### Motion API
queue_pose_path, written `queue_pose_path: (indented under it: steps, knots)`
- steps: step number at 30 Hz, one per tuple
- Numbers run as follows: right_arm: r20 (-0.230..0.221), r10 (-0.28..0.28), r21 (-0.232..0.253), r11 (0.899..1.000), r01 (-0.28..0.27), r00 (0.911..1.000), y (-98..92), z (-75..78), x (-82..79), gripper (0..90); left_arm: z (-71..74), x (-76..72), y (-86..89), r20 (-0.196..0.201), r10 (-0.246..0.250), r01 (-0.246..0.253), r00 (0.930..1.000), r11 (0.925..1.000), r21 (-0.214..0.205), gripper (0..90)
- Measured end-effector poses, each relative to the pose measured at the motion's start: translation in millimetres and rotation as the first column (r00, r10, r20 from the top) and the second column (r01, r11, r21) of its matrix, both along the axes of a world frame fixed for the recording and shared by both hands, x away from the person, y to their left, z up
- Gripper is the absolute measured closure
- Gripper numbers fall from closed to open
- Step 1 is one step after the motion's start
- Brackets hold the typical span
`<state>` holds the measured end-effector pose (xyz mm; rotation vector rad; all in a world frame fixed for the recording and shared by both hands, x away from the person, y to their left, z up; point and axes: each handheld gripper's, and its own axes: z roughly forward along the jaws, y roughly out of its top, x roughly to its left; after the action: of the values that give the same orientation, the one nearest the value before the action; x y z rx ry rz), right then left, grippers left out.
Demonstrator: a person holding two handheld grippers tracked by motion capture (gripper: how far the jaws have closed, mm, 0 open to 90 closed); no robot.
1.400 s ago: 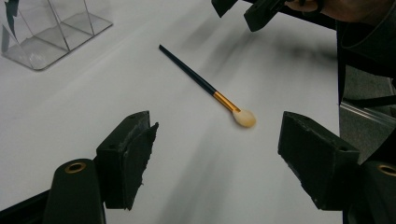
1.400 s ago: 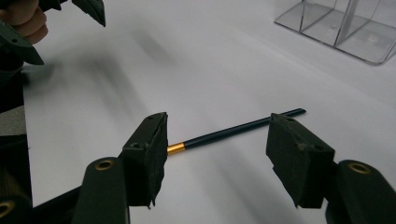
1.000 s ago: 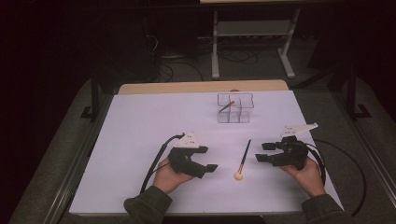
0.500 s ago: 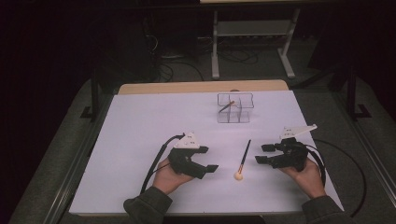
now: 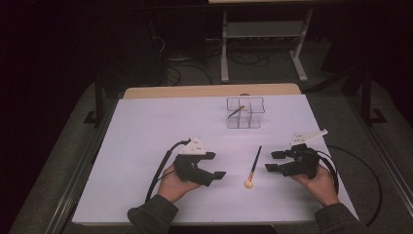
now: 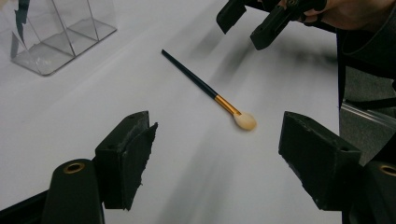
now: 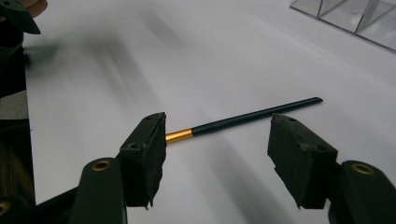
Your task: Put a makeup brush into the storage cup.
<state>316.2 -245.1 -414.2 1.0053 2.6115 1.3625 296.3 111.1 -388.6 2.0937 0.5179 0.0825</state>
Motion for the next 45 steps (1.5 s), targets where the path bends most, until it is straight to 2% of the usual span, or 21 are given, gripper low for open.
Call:
queue_pose_path:
  steps: [9, 21, 30, 37, 45]
  knots:
    - [-0.011, 0.025, -0.017, 1.000, -0.025, 0.9996, 3.9, -0.1, 0.5, 36.0, -0.8, 1.3, -1.9, 0.003, -0.002, 0.002, 1.0000, 1.0000, -0.005, 25.0]
    - [-0.004, 0.031, -0.023, 0.999, -0.031, 0.9995, 2.1, -2.4, -2.1, 35.3, -10.2, 3.9, -24.8, -0.012, -0.007, 0.007, 0.9999, 1.0000, 0.000, 25.3]
    - [0.009, 0.025, -0.029, 0.999, -0.025, 0.9996, -1.7, -6.6, -9.7, 34.3, -18.9, 7.7, -46.9, -0.035, -0.014, 0.015, 0.9993, 0.9997, 0.022, 27.1]
    - [0.015, 0.026, -0.031, 0.999, -0.025, 0.9996, -2.4, -6.4, -12.6, 34.1, -22.0, 10.7, -60.9, -0.029, -0.030, 0.032, 0.9991, 0.9977, 0.059, 28.5]
    - [0.015, 0.019, -0.033, 0.999, -0.019, 0.9997, -4.1, -6.0, -14.5, 34.0, -29.1, 14.0, -75.4, -0.043, -0.025, 0.028, 0.9988, 0.9964, 0.080, 30.6]
